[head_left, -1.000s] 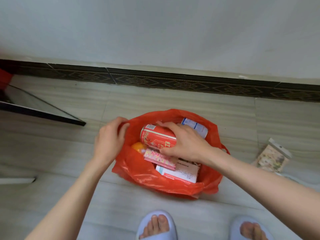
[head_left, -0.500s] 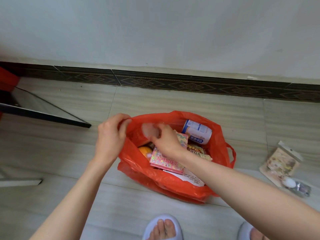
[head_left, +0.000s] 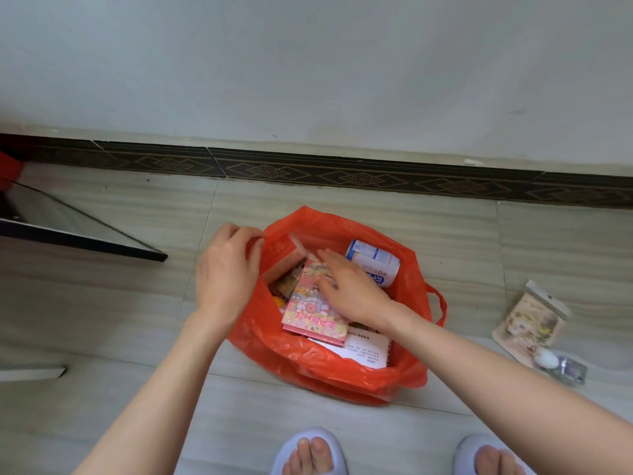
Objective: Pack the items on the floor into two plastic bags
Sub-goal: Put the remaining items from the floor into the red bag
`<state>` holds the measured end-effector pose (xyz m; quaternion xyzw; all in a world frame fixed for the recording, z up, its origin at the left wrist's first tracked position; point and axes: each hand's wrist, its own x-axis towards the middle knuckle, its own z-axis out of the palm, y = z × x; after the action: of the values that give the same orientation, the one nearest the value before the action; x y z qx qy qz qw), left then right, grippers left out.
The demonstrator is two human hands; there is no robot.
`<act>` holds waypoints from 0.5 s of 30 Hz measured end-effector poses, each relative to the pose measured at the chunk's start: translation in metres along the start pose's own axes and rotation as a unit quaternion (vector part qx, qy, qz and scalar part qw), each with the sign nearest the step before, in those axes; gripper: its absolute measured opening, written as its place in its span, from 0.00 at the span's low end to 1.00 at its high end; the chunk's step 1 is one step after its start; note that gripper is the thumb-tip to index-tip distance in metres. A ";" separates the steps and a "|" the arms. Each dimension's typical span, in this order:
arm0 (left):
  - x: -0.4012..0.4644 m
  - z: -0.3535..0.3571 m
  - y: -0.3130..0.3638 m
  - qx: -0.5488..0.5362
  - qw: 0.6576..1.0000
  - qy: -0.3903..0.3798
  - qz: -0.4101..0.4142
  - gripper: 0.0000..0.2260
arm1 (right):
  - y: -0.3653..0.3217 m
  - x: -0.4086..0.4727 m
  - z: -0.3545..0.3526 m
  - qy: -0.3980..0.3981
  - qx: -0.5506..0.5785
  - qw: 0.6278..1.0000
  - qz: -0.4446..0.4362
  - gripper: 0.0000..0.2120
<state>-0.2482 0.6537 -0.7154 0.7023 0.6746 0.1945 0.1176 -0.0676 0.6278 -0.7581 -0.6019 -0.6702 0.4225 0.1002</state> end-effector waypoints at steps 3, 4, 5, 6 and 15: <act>-0.003 0.011 0.014 0.061 0.996 -0.009 0.064 0.09 | 0.027 -0.023 -0.021 0.095 0.008 0.995 0.009 0.23; -0.005 0.015 0.021 0.075 0.994 -0.014 0.082 0.11 | 0.038 -0.033 -0.029 0.134 0.014 0.991 0.017 0.22; -0.007 0.021 0.029 0.082 0.991 -0.022 0.104 0.13 | 0.051 -0.045 -0.037 0.170 0.016 0.985 0.027 0.22; -0.011 0.027 0.038 0.079 0.988 -0.035 0.129 0.14 | 0.066 -0.058 -0.045 0.201 0.017 0.979 0.043 0.21; -0.065 0.118 0.159 0.010 0.889 -0.273 0.368 0.19 | 0.201 -0.196 -0.063 0.308 0.022 0.919 0.246 0.18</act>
<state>-0.0546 0.5906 -0.7602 0.9268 0.3106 0.0175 0.2102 0.1679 0.4649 -0.7833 -0.8459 -0.4275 0.2419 0.2078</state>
